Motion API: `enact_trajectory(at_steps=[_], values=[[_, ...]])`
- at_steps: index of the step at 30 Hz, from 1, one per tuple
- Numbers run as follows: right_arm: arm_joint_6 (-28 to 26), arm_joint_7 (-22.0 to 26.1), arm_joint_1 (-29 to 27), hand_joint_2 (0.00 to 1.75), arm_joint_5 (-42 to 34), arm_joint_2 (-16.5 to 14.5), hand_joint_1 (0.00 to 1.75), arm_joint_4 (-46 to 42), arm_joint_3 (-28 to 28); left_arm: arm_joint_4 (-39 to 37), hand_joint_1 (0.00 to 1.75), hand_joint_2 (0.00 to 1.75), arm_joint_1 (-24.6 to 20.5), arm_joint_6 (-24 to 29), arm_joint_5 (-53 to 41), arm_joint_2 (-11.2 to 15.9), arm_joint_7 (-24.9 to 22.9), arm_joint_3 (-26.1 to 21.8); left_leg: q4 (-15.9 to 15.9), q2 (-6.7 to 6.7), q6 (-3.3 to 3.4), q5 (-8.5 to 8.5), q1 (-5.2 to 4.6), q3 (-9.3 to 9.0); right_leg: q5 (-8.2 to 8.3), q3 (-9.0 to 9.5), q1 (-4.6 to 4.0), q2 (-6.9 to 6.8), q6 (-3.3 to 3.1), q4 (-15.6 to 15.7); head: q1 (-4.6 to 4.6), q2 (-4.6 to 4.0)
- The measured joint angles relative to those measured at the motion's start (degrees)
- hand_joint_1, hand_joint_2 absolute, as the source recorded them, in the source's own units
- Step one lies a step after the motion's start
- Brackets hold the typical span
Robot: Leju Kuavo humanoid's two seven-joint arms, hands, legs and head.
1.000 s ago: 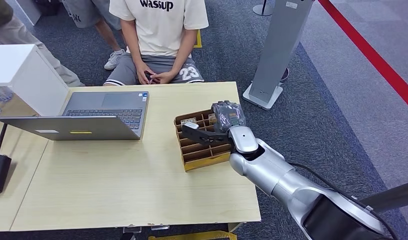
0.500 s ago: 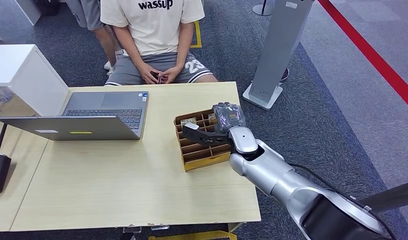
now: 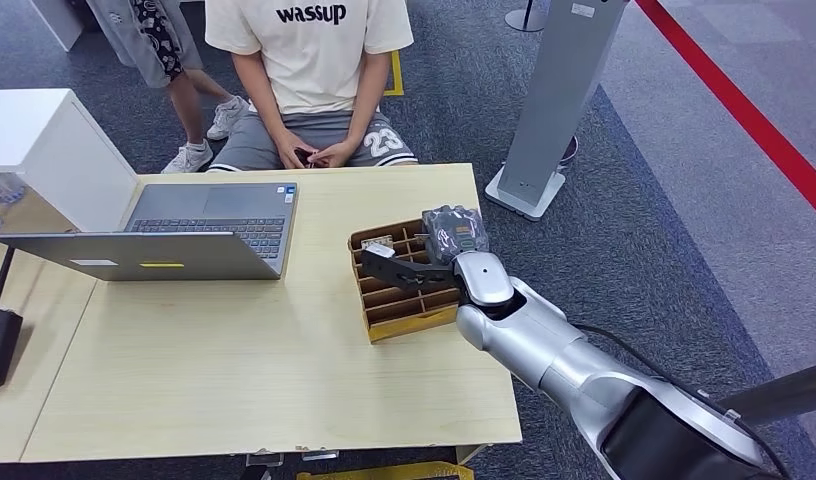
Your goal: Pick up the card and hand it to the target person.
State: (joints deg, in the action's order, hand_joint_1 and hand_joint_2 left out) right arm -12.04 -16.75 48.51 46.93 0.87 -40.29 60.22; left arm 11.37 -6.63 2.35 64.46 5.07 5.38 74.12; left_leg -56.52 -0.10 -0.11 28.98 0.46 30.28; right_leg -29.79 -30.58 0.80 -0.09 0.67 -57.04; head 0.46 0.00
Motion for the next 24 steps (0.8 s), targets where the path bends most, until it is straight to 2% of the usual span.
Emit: enact_trajectory(at_steps=[1,5,22,23,24], values=[[0.0,0.0,0.0,1.75,0.0,0.0,1.73,0.0,0.0,0.0,0.00,0.00,0.0,0.0,0.0,0.0,0.0,0.0,0.0,0.00,0.00,0.00,0.00,0.00,0.00,0.00,0.00,0.00,0.00,0.0,0.01,0.00],[0.0,-0.1,0.0,1.75,0.0,0.0,1.75,0.0,0.0,0.0,0.00,1.75,0.0,-0.3,-0.3,0.0,0.3,0.0,0.0,0.00,0.00,0.00,0.00,0.00,0.00,0.00,0.00,0.00,0.00,0.0,0.05,0.00],[1.6,-0.8,0.0,1.75,-0.6,0.0,1.75,-0.8,0.0,0.0,0.00,1.75,0.0,-0.7,-0.7,0.1,0.8,0.5,0.0,0.00,0.00,0.00,0.00,0.00,0.00,0.00,0.00,0.00,0.00,0.0,-0.01,0.00],[3.3,-1.6,0.3,1.75,-1.3,0.2,1.75,-1.5,0.0,0.0,0.00,1.75,0.0,-0.6,-0.5,0.1,0.6,0.5,0.0,0.01,0.00,0.00,0.00,-0.01,0.00,0.00,0.00,0.01,0.00,0.0,-0.01,0.00],[6.9,-4.8,0.7,1.75,-2.5,1.2,1.75,-5.6,-0.6,0.0,0.00,1.75,0.0,-0.5,-0.1,0.2,0.2,0.5,0.0,0.01,0.00,0.00,0.00,-0.01,0.00,-0.01,0.00,0.01,0.00,0.0,0.02,0.00]])
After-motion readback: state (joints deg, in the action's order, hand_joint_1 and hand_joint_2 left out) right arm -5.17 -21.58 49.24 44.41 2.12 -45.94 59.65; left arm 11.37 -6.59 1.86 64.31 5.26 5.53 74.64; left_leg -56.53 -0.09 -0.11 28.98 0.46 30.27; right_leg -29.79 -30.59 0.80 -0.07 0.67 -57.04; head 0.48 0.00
